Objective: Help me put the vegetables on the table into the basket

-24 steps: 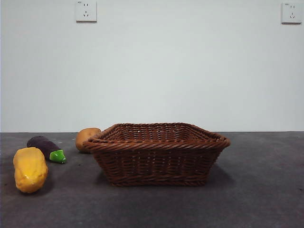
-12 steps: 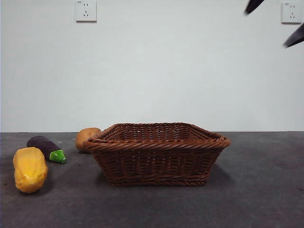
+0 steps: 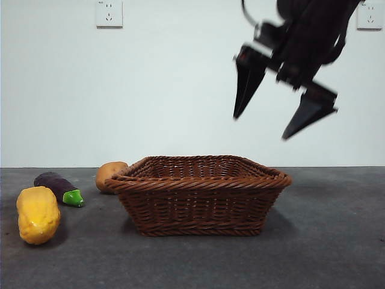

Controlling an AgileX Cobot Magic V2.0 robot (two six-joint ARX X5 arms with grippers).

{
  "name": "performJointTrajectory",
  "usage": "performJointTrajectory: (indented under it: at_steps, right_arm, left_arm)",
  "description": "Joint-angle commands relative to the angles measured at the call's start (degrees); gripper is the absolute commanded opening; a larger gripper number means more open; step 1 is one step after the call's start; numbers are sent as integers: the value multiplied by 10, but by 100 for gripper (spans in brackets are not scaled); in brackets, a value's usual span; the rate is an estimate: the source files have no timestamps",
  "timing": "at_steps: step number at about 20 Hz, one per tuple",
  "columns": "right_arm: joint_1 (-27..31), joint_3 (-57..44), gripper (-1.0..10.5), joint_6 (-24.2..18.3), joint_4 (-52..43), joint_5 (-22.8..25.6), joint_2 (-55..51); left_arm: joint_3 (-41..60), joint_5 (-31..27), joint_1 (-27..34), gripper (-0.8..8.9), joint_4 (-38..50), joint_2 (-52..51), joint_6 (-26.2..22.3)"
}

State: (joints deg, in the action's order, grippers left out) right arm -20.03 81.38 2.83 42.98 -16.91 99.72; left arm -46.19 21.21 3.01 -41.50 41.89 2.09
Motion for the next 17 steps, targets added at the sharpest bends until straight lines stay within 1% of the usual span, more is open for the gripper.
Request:
performJointTrajectory:
  at_steps: [1,3,6,9,11,13,15,16,17]
  right_arm:
    - [-9,1,535,6,-3,7,36]
    - [-14,1,535,10,-9,20,63]
    - [-18,1,532,17,-21,22,94]
    - [-22,1,523,34,-32,25,119]
    - [-25,1,366,36,-31,30,133]
    - [-28,1,269,36,-32,31,138]
    - [-29,1,47,35,-39,35,138]
    - [-29,1,-15,35,-39,35,138]
    - [-29,1,-12,35,-39,33,138]
  left_arm:
    - [-4,2,1,629,5,0,-2]
    - [-4,2,1,629,4,3,-2]
    - [-4,2,1,629,4,11,-2]
    - [-4,2,1,629,4,21,-2]
    - [-4,2,1,629,4,25,-2]
    - [-4,2,1,629,6,25,-2]
    - [-4,2,1,629,6,25,-2]
    - [-4,2,1,629,6,25,-2]
    - [-4,2,1,629,5,25,-2]
